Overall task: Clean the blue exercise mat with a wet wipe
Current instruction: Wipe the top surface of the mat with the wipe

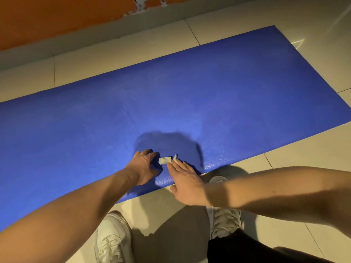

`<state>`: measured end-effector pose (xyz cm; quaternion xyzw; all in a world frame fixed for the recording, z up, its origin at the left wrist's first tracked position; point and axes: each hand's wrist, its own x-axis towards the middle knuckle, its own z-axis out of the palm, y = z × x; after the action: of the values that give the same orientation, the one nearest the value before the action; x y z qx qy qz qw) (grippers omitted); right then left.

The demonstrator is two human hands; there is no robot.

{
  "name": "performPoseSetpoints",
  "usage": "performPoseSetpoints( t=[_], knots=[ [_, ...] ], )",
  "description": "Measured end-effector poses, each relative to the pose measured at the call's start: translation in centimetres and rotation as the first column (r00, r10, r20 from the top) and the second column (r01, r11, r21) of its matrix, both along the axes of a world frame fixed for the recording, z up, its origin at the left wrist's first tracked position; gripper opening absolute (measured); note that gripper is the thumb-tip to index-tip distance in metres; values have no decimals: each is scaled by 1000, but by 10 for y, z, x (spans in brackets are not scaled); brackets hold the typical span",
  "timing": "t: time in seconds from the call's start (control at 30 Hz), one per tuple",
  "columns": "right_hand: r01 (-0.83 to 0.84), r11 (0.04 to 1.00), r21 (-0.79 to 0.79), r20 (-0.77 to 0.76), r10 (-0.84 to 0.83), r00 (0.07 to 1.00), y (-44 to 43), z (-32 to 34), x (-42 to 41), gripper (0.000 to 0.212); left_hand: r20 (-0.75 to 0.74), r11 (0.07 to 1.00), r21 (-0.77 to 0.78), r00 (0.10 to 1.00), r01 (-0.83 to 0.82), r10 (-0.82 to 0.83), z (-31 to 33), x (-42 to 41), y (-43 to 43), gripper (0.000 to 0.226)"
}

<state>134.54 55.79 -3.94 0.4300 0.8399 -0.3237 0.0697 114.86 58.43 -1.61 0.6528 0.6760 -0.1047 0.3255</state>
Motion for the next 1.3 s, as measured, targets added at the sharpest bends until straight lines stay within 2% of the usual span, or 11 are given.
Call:
performPoseSetpoints(
  t=[0.13,0.23,0.4,0.5,0.67,0.77,0.83,0.9,1.1,1.2,1.3],
  knots=[
    [218,955,-203,-247,-265,932,28,22,-2,63,452,963,-169,852,-212,266,20,5,3,50],
    [327,910,-255,-289,-395,872,48,34,-1,45,489,941,-123,806,-316,335,34,15,6,34],
    [290,815,-501,-347,-496,796,69,65,4,21,576,831,-54,663,-554,479,59,28,15,10],
    [359,753,-551,-317,-587,745,80,83,8,12,551,803,-21,663,-596,507,82,36,21,11],
    [554,707,-440,-150,-666,731,96,105,7,17,484,800,92,729,-593,485,120,44,20,7],
    [494,518,-699,-136,-774,619,94,130,4,7,469,807,150,760,-571,450,137,43,21,10],
    [365,357,-860,-117,-833,540,95,145,4,17,463,810,170,771,-562,437,140,44,22,7],
    [280,297,-913,-116,-845,522,96,150,6,19,475,811,176,769,-558,426,136,48,23,7],
    [411,348,-843,-113,-861,496,100,129,14,27,521,859,149,777,-490,353,122,56,12,11],
    [515,480,-710,-131,-809,573,102,138,25,11,494,888,128,805,-441,328,114,53,9,17],
    [559,592,-581,-157,-755,637,111,157,39,11,334,956,122,918,-265,212,104,46,16,29]
  ],
)
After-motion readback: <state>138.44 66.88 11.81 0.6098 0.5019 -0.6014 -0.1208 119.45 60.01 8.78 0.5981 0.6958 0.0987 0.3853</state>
